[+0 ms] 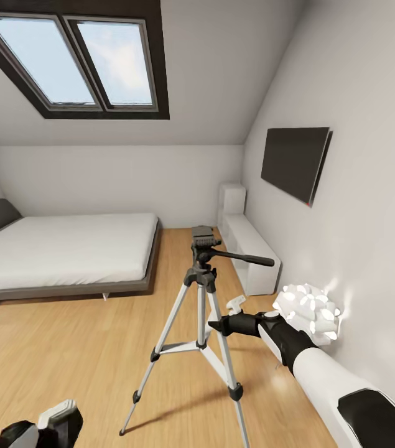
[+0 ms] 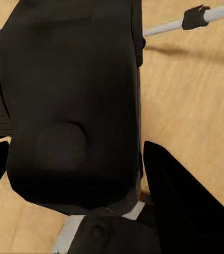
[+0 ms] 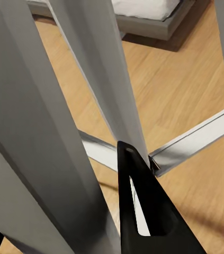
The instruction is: Attach the digital camera to the camera tripod in the bedroom.
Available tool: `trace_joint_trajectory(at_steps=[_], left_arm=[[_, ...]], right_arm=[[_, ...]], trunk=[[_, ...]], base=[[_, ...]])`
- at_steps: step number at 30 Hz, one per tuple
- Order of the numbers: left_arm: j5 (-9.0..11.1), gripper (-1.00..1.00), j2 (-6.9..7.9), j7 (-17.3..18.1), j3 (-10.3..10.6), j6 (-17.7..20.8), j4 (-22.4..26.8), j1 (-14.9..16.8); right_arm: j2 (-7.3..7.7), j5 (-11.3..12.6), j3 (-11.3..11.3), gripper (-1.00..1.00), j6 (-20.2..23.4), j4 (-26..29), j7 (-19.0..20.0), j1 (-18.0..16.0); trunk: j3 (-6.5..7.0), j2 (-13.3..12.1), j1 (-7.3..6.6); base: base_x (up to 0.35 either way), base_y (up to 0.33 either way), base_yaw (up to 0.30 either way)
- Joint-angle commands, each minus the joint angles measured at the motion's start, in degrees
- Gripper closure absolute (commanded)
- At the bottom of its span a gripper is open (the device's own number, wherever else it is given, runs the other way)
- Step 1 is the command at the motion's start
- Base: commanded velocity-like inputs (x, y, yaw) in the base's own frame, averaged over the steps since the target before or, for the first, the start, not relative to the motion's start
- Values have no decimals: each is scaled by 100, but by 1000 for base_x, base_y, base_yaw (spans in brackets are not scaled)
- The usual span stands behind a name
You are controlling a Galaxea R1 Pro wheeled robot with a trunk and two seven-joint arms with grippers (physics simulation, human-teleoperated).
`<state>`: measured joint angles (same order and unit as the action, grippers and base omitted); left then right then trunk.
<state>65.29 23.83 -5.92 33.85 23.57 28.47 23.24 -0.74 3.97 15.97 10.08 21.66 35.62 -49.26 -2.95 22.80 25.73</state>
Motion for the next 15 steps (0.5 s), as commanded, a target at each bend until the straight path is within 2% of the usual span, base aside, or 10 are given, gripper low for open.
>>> trace_joint_trajectory(at_steps=[1,2,3,4,5,7,9,10,14,15], left_arm=[[66,100,196,-517,-85,661,716,593],[70,100,237,-823,-208,1011,1018,887],[72,100,249,-985,-284,1194,1166,1034],[80,100,254,-1654,-712,2041,1816,1687],[82,100,242,-1803,-837,2258,1975,1859],[96,100,122,-2255,-1321,3013,2498,2576],[103,100,-1,-2403,-1511,3228,2654,2948],[107,100,-157,-2513,-1641,3364,2740,3310],[112,100,-506,-2679,-1783,3514,2752,3980],[116,100,-691,-2735,-1819,3555,2650,4296]], right_arm=[[3,75,29,100,-65,11,-26,-4],[3,79,29,100,-98,9,-27,-4],[3,79,29,100,-109,8,-28,-4],[3,75,29,100,-136,7,-24,-4],[3,73,29,100,-138,6,-24,-4],[3,71,29,100,-143,6,-22,-4],[3,70,29,100,-144,6,-21,-4],[3,69,29,100,-145,6,-19,-4],[3,69,29,100,-146,5,-13,-4],[3,69,29,100,-146,5,-11,-4]], trunk=[[-16,12,5],[-16,12,5],[-16,12,5],[-16,12,5],[-16,12,5],[-16,12,5],[-16,12,5],[-16,12,5],[-16,12,5],[-16,12,5]], base=[[0,0,0],[0,0,0],[0,0,0],[0,0,0],[0,0,0],[0,0,0],[0,0,0],[0,0,0],[0,0,0],[0,0,0]])
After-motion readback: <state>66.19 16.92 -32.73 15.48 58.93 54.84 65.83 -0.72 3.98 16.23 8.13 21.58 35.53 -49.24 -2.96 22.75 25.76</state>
